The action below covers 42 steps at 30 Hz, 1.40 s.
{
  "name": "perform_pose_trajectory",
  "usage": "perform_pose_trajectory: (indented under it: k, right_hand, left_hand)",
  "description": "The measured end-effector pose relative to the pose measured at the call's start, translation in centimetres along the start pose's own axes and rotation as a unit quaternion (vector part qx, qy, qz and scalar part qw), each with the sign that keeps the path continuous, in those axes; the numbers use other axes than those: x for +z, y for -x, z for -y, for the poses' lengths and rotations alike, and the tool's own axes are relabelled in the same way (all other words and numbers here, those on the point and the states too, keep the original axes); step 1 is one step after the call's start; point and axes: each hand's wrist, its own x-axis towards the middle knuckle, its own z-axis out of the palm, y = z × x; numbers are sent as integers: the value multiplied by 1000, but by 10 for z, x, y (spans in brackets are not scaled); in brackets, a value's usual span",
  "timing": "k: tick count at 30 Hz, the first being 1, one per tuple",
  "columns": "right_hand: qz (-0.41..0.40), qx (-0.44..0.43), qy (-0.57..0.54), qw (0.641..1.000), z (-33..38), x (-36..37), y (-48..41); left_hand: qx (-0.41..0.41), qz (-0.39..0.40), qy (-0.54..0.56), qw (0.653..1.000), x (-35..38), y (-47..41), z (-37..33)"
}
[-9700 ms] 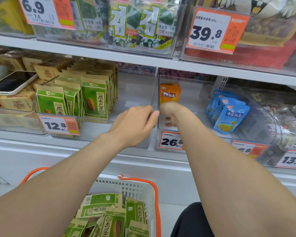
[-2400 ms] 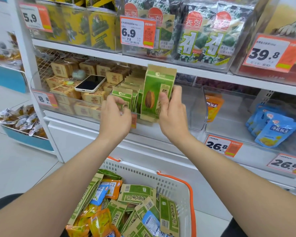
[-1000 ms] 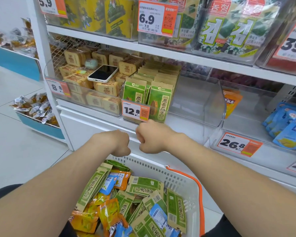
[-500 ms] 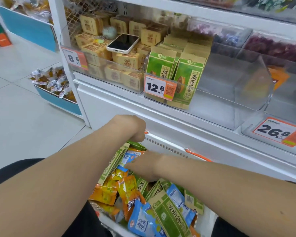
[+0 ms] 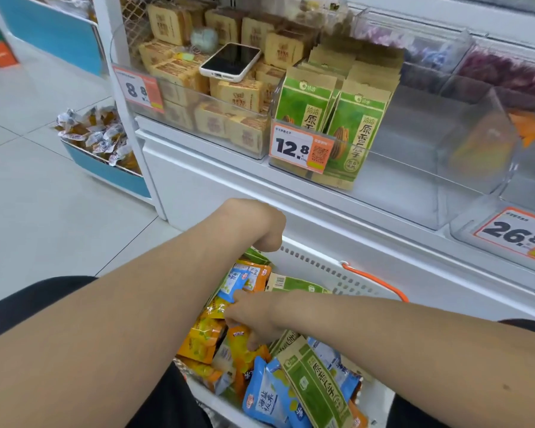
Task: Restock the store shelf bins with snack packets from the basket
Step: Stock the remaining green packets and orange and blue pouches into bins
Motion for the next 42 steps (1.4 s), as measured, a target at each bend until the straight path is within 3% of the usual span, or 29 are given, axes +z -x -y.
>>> perform_pose_trajectory:
  k: [4, 11, 14, 17, 22, 25, 26, 27, 30, 31, 35, 39, 42]
  right_hand:
    - [-40, 13, -82, 996, -10, -22, 18]
    - [-191, 140, -213, 948, -25, -71, 75]
    - [-226, 216, -390, 866, -30, -80, 95]
    - [-268, 228, -536, 768, -32, -87, 115]
    - [-300, 189, -709, 610, -32, -96, 143]
    - [-336, 120, -784, 508, -29, -101, 154]
    - [-363, 106, -781, 497, -28, -102, 157]
    - [-395, 104, -758, 508, -26, -103, 160]
    - [-481, 133, -647, 577, -21, -108, 172]
    - [-498, 136, -625, 585, -22, -109, 176]
    - [-537, 150, -614, 559, -26, -117, 195]
    - [-553, 171, -608, 542, -35, -120, 211]
    - [-578, 182, -611, 509, -39, -119, 221]
  left_hand:
    - [-7, -4, 13, 1000, -2, 7, 1]
    - [-49, -44, 13, 998, -7, 21, 7]
    - [-74, -63, 29, 995, -10, 25, 9]
    - [-86, -85, 58, 991, -16, 31, 6]
    - [-90, -175, 49, 979, -29, 45, 1]
    - [-92, -253, 171, 948, -35, 49, -4]
    - [-92, -283, 214, 931, -37, 49, -7]
    - [-89, -318, 248, 911, -39, 46, -8]
    - [-36, -443, 318, 838, -45, 37, -12]
    - [-13, -466, 349, 813, -47, 36, -14]
    - [71, -462, 469, 749, -54, 42, -27]
    - [122, -445, 513, 724, -58, 41, -37]
    - [138, -440, 545, 700, -62, 39, -50]
